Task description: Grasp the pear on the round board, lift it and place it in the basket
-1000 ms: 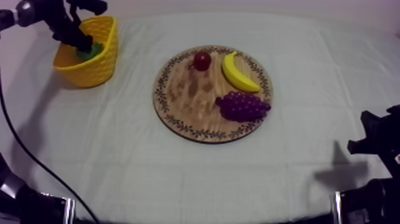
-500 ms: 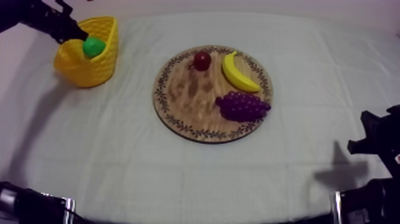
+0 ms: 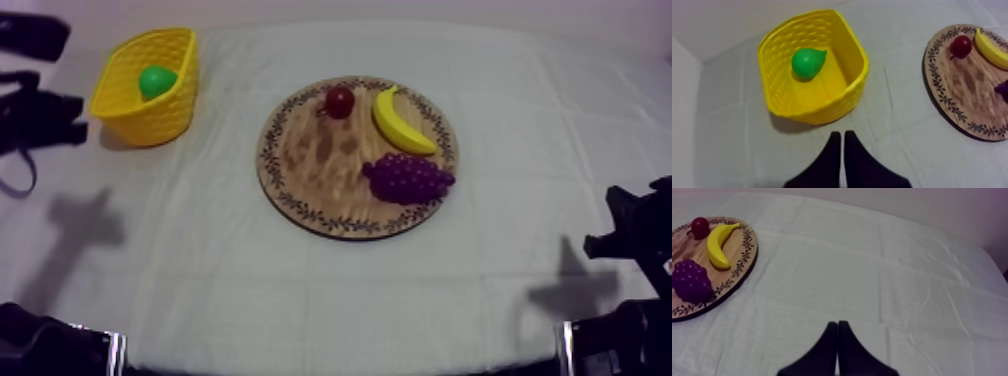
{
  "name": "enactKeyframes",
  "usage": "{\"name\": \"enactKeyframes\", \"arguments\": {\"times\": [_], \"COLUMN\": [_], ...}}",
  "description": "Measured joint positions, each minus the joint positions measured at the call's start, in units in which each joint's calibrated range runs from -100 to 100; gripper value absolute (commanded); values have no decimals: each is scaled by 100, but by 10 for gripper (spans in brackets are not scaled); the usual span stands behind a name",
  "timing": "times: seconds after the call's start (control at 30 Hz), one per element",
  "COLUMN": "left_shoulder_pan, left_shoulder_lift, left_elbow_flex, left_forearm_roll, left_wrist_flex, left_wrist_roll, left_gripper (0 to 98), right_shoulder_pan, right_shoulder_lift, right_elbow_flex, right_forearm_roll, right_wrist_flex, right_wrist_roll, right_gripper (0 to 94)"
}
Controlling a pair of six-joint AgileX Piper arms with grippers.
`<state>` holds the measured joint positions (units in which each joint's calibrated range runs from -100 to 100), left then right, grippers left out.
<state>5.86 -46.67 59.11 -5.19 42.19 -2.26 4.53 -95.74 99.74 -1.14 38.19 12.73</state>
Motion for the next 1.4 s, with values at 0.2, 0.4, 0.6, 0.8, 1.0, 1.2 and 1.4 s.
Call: {"name": "enactKeyframes", "arguments": {"times": [0.2, 0.4, 0.6, 0.8, 1.0, 1.2, 1.4], "left_shoulder_pan": [-132, -167, -179, -180, -183, -183, -183], "left_shoulder_lift": [-2240, -4068, -5170, -5325, -5331, -5336, -5333], "left_elbow_flex": [1535, 2892, 3714, 3914, 4053, 4060, 4062], "left_forearm_roll": [278, 337, 337, 332, 327, 321, 321], "left_wrist_flex": [58, 34, -39, -392, -878, -925, -925], "left_wrist_roll": [28, 116, 132, 520, 1095, 1231, 1227], "left_gripper": [0, 0, 6, 2, 1, 1, 1], "right_shoulder_pan": [0, 0, 0, 0, 0, 0, 0], "right_shoulder_lift": [0, 0, 0, 0, 0, 0, 0], "right_elbow_flex": [0, 0, 0, 0, 0, 0, 0], "right_forearm_roll": [0, 0, 0, 0, 0, 0, 0], "right_wrist_flex": [0, 8, 8, 8, 8, 8, 8], "right_wrist_roll": [0, 0, 0, 0, 0, 0, 0], "right_gripper": [3, 3, 3, 3, 3, 3, 3]}}
